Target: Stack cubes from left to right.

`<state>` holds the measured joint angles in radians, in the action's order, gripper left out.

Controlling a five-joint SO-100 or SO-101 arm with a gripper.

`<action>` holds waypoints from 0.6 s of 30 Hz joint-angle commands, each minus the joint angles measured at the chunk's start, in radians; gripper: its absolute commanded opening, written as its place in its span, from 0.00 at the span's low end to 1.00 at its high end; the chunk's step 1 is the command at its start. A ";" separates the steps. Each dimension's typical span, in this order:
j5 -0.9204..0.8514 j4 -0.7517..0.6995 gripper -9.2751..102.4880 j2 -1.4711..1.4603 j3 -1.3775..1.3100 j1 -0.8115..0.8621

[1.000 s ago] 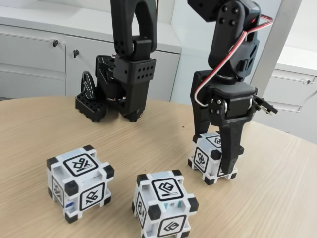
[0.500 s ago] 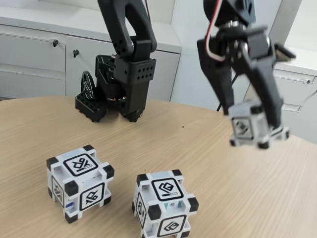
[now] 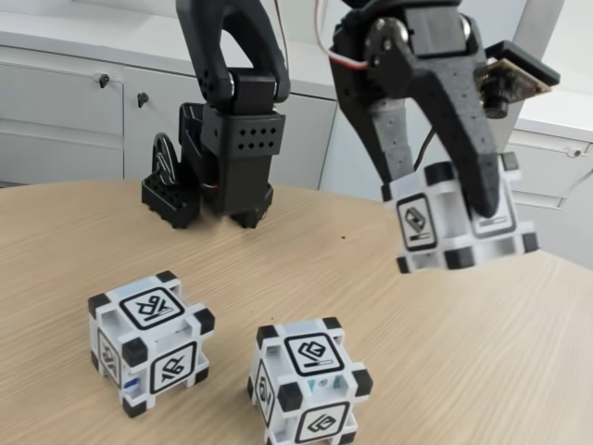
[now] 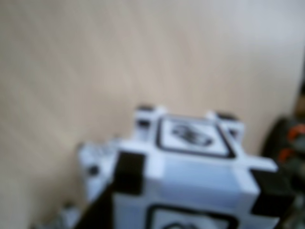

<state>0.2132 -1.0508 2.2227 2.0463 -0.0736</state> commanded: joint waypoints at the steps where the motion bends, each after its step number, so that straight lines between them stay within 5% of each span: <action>1: -0.015 0.000 0.24 0.035 -0.028 0.051; 18: -0.002 0.002 0.24 0.035 -0.017 0.112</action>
<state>0.2025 -1.0508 2.2227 2.0463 0.0291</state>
